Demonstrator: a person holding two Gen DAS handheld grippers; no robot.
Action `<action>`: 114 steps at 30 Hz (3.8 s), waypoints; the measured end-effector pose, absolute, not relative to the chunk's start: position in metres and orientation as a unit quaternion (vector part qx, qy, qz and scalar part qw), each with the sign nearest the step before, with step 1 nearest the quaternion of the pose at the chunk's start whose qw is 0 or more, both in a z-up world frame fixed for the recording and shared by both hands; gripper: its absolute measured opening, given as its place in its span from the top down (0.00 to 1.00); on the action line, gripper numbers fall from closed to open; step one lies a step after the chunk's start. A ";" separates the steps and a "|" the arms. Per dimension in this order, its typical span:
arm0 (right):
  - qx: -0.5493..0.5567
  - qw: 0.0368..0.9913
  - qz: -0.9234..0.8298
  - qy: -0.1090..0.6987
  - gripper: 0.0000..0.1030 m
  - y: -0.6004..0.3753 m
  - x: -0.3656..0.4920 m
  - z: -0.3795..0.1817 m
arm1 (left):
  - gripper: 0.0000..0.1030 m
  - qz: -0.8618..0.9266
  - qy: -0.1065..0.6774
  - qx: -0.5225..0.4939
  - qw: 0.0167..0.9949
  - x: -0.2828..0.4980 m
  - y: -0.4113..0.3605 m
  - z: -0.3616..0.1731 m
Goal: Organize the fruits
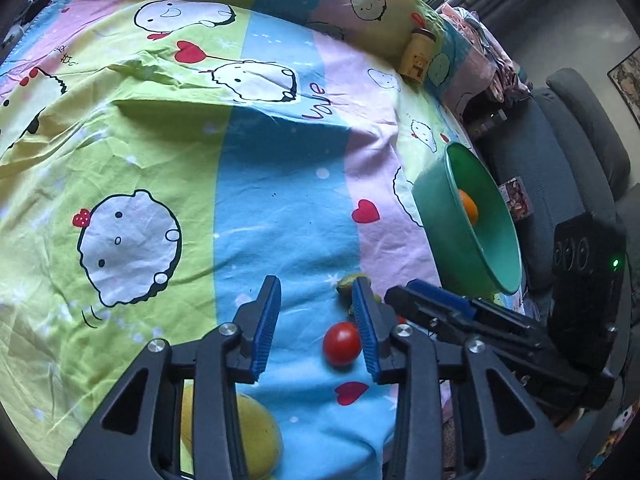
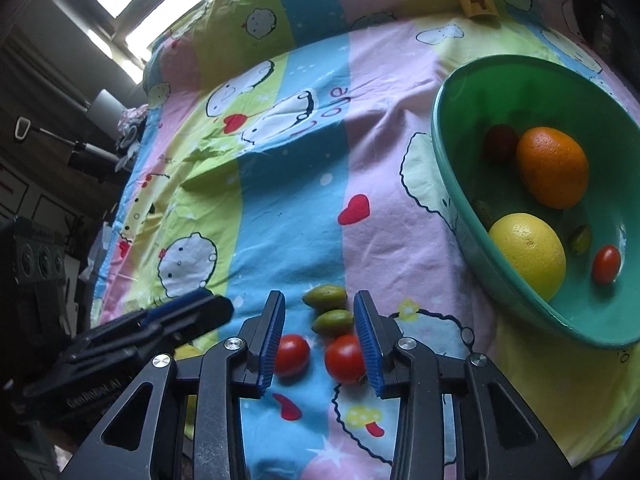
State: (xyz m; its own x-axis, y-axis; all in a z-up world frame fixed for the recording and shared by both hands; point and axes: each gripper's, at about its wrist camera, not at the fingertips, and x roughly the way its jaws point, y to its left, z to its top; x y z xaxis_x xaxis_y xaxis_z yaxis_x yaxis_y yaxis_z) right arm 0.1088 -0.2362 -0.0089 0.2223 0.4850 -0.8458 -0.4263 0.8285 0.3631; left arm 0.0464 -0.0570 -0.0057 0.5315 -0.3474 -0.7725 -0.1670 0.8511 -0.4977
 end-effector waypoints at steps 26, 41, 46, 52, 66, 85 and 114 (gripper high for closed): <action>-0.025 0.798 0.251 0.547 0.86 -0.229 0.122 -0.019 | 0.66 -0.048 0.498 -0.268 0.823 0.069 -0.065 -0.015; -0.036 0.778 0.269 0.567 0.82 -0.224 0.119 -0.028 | 0.68 -0.075 0.536 -0.243 0.805 0.098 -0.098 -0.036; -0.029 0.772 0.273 0.573 0.80 -0.223 0.121 -0.031 | 0.72 -0.063 0.540 -0.246 0.802 0.103 -0.100 -0.043; -0.044 0.771 0.269 0.576 0.79 -0.215 0.119 -0.037 | 0.72 -0.059 0.531 -0.255 0.806 0.101 -0.099 -0.042; -0.038 0.799 0.267 0.538 0.80 -0.224 0.118 -0.026 | 0.83 -0.060 0.516 -0.281 0.807 0.100 -0.094 -0.038; 0.066 0.830 0.277 0.480 0.80 -0.279 0.120 0.026 | 0.82 -0.043 0.517 -0.239 0.821 0.106 -0.119 -0.039; 0.239 0.860 0.166 0.420 0.80 -0.410 0.140 0.047 | 0.81 -0.094 0.368 -0.134 0.915 0.094 -0.220 0.081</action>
State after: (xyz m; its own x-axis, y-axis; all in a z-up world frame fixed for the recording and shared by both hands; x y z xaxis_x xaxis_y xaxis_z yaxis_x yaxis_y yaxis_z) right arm 0.1395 -0.4100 0.0466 0.5930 0.4854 -0.6424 -0.0844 0.8309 0.5500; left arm 0.0937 -0.2196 0.0805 0.7111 -0.2705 -0.6490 0.0732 0.9465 -0.3144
